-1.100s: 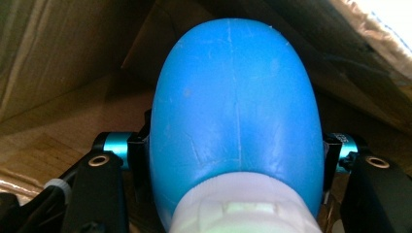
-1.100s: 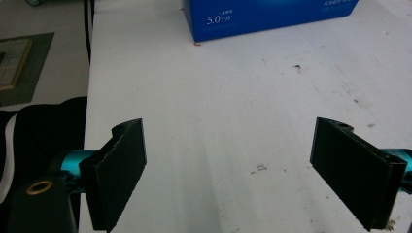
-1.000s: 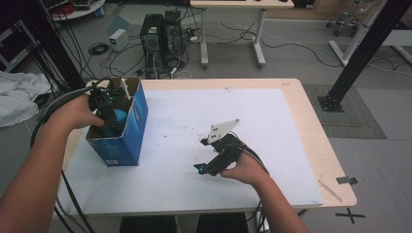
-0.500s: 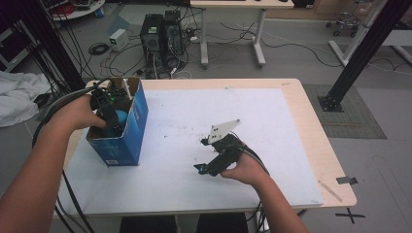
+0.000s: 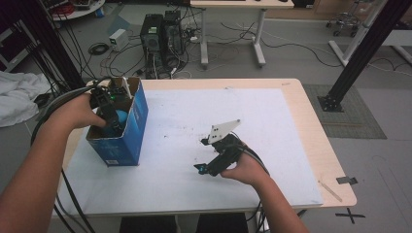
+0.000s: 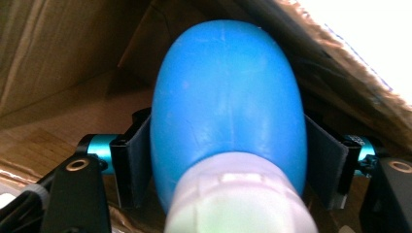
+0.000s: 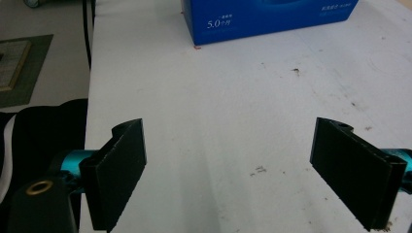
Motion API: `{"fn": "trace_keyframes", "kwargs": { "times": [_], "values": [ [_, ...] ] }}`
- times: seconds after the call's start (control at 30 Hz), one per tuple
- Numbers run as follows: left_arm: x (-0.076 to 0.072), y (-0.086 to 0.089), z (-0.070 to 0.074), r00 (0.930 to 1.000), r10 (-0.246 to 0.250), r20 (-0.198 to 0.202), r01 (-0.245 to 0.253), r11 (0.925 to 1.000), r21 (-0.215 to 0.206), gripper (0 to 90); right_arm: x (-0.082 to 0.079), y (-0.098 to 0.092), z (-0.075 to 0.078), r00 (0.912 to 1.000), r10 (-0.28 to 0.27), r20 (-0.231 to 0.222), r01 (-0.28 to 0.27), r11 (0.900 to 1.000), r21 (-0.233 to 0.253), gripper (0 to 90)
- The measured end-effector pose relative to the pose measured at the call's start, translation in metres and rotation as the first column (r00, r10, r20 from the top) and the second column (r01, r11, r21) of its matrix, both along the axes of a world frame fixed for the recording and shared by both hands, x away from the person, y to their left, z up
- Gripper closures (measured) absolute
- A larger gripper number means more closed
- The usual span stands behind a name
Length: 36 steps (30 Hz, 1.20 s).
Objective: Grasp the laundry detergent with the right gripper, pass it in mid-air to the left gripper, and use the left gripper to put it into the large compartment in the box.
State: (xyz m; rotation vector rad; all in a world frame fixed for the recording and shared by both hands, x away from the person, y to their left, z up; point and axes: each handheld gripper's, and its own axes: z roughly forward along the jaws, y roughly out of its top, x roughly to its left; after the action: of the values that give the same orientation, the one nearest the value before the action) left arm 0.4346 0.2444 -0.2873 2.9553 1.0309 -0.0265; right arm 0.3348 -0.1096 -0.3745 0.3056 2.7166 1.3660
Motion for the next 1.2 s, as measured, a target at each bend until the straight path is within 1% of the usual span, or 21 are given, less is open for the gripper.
{"fn": "trace_keyframes", "kwargs": {
  "times": [0.07, 0.23, 0.33, 0.43, 0.53, 0.63, 0.73, 0.77, 0.8, 0.83, 0.9, 0.97, 1.0, 1.07, 1.2],
  "values": [
    [-0.001, 0.0, 0.002, 1.0, 0.001, 0.003, -0.001, 1.0, 0.007, 27.7, 0.0, -0.001, 0.0, 1.0, 0.001, 0.0, -0.001, 1.0, 0.0, 12.3],
    [-0.002, 0.001, 0.007, 1.0, 0.003, 0.007, -0.003, 1.0, 0.007, 26.7, 0.001, -0.002, 0.0, 1.0, -0.002, -0.006, 0.002, 1.0, 0.003, 12.2],
    [-0.004, 0.002, 0.011, 1.0, 0.005, 0.006, -0.005, 1.0, 0.005, 22.1, 0.002, -0.003, 0.001, 1.0, -0.003, -0.006, 0.003, 1.0, 0.001, 12.2],
    [-0.006, 0.002, 0.016, 1.0, -0.001, 0.009, 0.001, 1.0, -0.004, 22.1, 0.003, -0.003, 0.003, 1.0, -0.004, -0.007, 0.004, 1.0, -0.008, 12.3],
    [-0.007, 0.001, 0.021, 0.9999, -0.008, 0.013, 0.008, 1.0, 0.0, 22.0, 0.004, -0.003, 0.006, 1.0, -0.003, -0.002, 0.003, 1.0, -0.01, 12.3],
    [-0.008, 0.001, 0.026, 0.9996, -0.01, 0.025, 0.01, 0.9999, -0.005, 17.5, 0.005, -0.003, 0.01, 1.0, -0.004, 0.002, 0.005, 1.0, -0.014, 12.2],
    [-0.01, 0.001, 0.033, 0.9993, -0.011, 0.037, 0.011, 0.9999, -0.01, 17.5, 0.007, -0.003, 0.014, 1.0, -0.005, 0.005, 0.005, 1.0, -0.026, 12.2],
    [-0.01, 0.001, 0.033, 0.9993, -0.011, 0.037, 0.011, 0.9999, -0.01, 17.5, 0.008, -0.004, 0.015, 1.0, -0.003, 0.007, 0.004, 1.0, -0.028, 12.3],
    [-0.011, 0.001, 0.037, 0.9989, -0.013, 0.045, 0.013, 0.9999, -0.009, 17.5, 0.008, -0.004, 0.017, 1.0, -0.007, 0.006, 0.007, 1.0, -0.028, 12.2],
    [-0.011, 0.001, 0.037, 0.9989, -0.013, 0.045, 0.013, 0.9999, -0.009, 17.5, 0.008, -0.004, 0.017, 1.0, -0.007, 0.006, 0.007, 1.0, -0.028, 12.2],
    [-0.013, 0.002, 0.041, 0.9987, -0.011, 0.051, 0.012, 0.9998, -0.016, 17.4, 0.009, -0.004, 0.02, 1.0, -0.007, 0.006, 0.007, 0.999, -0.034, 12.2],
    [-0.014, 0.002, 0.042, 0.9986, -0.011, 0.051, 0.012, 0.9998, -0.017, 16.8, 0.009, -0.004, 0.02, 0.9999, -0.003, 0.011, 0.003, 0.999, -0.036, 12.3],
    [-0.015, 0.003, 0.046, 0.9989, -0.007, 0.046, 0.008, 0.9997, -0.024, 16.8, 0.009, -0.004, 0.021, 0.9999, -0.005, 0.009, 0.005, 0.999, -0.038, 12.2],
    [-0.015, 0.003, 0.048, 0.9993, -0.006, 0.036, 0.007, 0.9996, -0.027, 16.7, 0.01, -0.004, 0.022, 0.9999, -0.005, 0.01, 0.005, 0.999, -0.041, 12.2],
    [-0.017, 0.002, 0.053, 0.999, -0.014, 0.041, 0.016, 0.9995, -0.028, 16.7, 0.01, -0.005, 0.023, 0.9999, -0.004, 0.013, 0.005, 0.999, -0.048, 12.2]
  ]
}}
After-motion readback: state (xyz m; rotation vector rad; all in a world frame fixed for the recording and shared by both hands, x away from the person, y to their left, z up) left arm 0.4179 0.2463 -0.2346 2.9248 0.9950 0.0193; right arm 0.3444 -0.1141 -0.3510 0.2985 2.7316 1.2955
